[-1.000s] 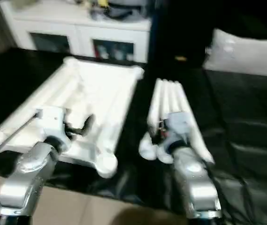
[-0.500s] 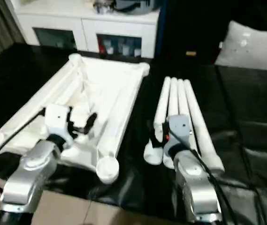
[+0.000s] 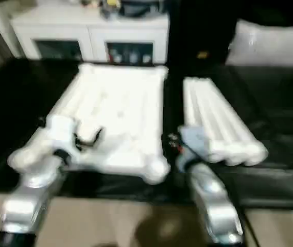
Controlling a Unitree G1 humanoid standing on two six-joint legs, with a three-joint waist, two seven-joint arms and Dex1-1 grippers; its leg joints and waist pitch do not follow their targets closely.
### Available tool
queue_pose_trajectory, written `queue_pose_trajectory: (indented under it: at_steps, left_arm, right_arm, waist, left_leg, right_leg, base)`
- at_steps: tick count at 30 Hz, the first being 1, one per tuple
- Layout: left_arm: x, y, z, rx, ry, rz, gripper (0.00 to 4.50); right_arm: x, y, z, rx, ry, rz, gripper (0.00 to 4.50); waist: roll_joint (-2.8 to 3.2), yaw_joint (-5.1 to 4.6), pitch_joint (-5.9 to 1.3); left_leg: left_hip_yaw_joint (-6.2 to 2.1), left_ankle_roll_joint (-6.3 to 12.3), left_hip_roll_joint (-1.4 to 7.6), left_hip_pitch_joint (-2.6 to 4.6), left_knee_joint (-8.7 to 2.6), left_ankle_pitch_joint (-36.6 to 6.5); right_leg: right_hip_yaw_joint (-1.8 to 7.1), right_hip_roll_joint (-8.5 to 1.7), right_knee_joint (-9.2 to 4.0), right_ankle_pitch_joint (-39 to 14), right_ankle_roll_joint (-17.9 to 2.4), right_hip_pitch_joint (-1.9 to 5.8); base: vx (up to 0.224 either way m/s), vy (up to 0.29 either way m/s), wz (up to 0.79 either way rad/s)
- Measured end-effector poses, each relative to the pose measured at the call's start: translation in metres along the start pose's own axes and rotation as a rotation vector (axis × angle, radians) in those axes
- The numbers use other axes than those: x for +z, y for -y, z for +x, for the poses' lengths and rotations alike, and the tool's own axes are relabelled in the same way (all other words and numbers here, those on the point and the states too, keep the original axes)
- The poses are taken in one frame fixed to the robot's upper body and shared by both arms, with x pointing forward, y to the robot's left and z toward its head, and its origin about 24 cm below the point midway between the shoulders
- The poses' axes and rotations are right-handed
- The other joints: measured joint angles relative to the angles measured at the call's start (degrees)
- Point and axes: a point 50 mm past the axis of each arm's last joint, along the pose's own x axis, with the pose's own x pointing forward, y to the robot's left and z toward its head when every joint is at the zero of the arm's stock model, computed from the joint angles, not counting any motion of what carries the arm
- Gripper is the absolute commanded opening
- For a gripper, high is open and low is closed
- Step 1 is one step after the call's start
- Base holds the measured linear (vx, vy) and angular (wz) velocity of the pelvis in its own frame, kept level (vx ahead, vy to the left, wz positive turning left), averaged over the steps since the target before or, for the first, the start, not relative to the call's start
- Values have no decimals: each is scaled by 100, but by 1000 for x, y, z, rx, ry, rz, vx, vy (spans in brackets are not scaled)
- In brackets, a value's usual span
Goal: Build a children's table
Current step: Move to table
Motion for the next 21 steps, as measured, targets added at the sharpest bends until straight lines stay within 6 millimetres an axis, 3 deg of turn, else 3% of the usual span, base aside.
queue_pose_trajectory:
  at_steps: [1, 2, 3, 4, 6, 7, 10, 12, 13, 14, 15, 16, 17, 18, 19, 20, 21]
  left_arm:
    - [3, 1, 1, -3, 16, 3, 444]
    - [6, 1, 1, -6, 30, 8, 444]
    - [5, 1, 0, -5, 34, 10, 444]
    - [-2, -4, -6, 13, 11, 29, 444]
    - [-10, -10, -11, 33, -20, 52, 444]
    - [-10, -12, -12, 52, -22, 58, 444]
    - [-10, -12, -11, 68, -18, 59, 444]
    - [-10, -9, -11, 69, -14, 45, 444]
    - [-10, -9, -11, 68, -15, 44, 444]
    - [-11, -8, -11, 67, -16, 44, 444]
    - [-11, -7, -11, 65, -15, 42, 444]
    - [-12, -7, -12, 63, -18, 41, 444]
    - [-13, -6, -12, 62, -21, 39, 444]
    - [-13, -3, -12, 55, -18, 32, 444]
    - [-13, 4, -10, 32, -15, 27, 444]
    - [-13, 7, -10, 22, -15, 27, 444]
    - [-12, 7, -10, 21, -12, 28, 444]
  right_arm:
    - [1, 1, 0, -2, 5, -4, 450]
    - [3, 1, 0, -4, 10, -7, 450]
    - [1, 1, -1, -3, 3, -2, 450]
    - [1, -4, 1, 12, 2, 5, 450]
    - [2, -13, 2, 46, 9, 14, 450]
    - [4, -12, 2, 54, 13, 10, 450]
    - [5, -12, 3, 62, 19, 4, 450]
    - [5, -12, 3, 68, 18, 1, 450]
    - [5, -12, 3, 74, 17, -1, 450]
    - [5, -13, 3, 80, 15, -6, 450]
    - [6, -12, 3, 81, 16, -13, 450]
    - [6, -11, 3, 83, 16, -18, 450]
    - [6, -9, 2, 80, 14, -22, 450]
    - [6, -6, 2, 73, 10, -28, 450]
    - [5, -3, 1, 62, 5, -30, 450]
    - [5, -1, 1, 57, 6, -32, 450]
    - [6, 1, 1, 50, 8, -30, 450]
  waist:
    - [62, -30, -4]
    - [145, -67, -23]
    - [173, -142, -17]
    - [202, -211, -14]
    - [216, -211, -1]
    - [196, -191, 0]
    - [158, -179, -2]
    - [122, -195, -5]
    - [99, -207, -16]
    - [25, -243, -44]
    - [-50, -263, -65]
    - [-122, -315, -86]
    - [-149, -334, -97]
    - [-183, -322, -89]
    - [-211, -270, -86]
    - [-225, -249, -91]
    - [-226, -238, -104]
  left_leg:
    - [-6, -48, 382, 256, -545, 23]
    - [29, -283, 694, 401, -968, 126]
    - [144, -103, 695, 372, -991, 157]
    - [160, -1, 660, 364, -1049, 189]
    - [168, 101, 593, 334, -1080, 224]
    - [172, 118, 555, 322, -1081, 223]
    - [194, 117, 497, 328, -1088, 223]
    - [182, 111, 528, 347, -1127, 245]
    - [174, 121, 555, 353, -1169, 315]
    - [167, 71, 559, 359, -1248, 374]
    - [167, 25, 577, 365, -1311, 429]
    - [155, 0, 615, 370, -1390, 459]
    - [148, 41, 625, 347, -1455, 446]
    - [198, 373, 634, 266, -1265, 301]
    - [354, 700, 622, 152, -770, 109]
    - [434, 744, 557, 116, -464, 82]
    - [478, 743, 459, 130, -406, 81]
  right_leg:
    - [-48, -54, -144, 106, 64, 46]
    - [-123, -71, -223, 164, 98, 59]
    - [-87, -64, -293, 187, 87, 85]
    - [68, 46, -360, 122, -263, 86]
    - [40, 146, -435, 117, -442, 184]
    - [87, 175, -527, 210, -455, 248]
    - [148, 151, -596, 282, -373, 298]
    - [141, 178, -433, 223, -312, 279]
    - [126, 218, -312, 202, -310, 250]
    - [122, 254, -223, 125, -322, 239]
    - [142, 281, -247, 22, -281, 224]
    - [101, 313, -238, 12, -294, 184]
    - [68, 342, -256, 28, -315, 168]
    - [20, 391, -317, 59, -346, 152]
    - [6, 447, -346, 85, -401, 155]
    - [-13, 515, -382, 102, -456, 161]
    - [-64, 584, -429, 129, -497, 156]
  base:
    - [-92, 264, -15]
    - [-85, 275, 13]
    - [-85, 275, 13]
    - [-90, 282, 21]
    - [-73, 257, 10]
    - [-47, 205, 14]
    - [-42, 115, 18]
    - [0, 0, 0]
    - [-20, -93, 0]
    - [-6, -182, -1]
    - [-6, -182, -1]
    - [-2, -246, -1]
    - [10, -262, 0]
    - [10, -262, 0]
    - [25, -253, 1]
    - [16, -231, -6]
    - [16, -231, -6]
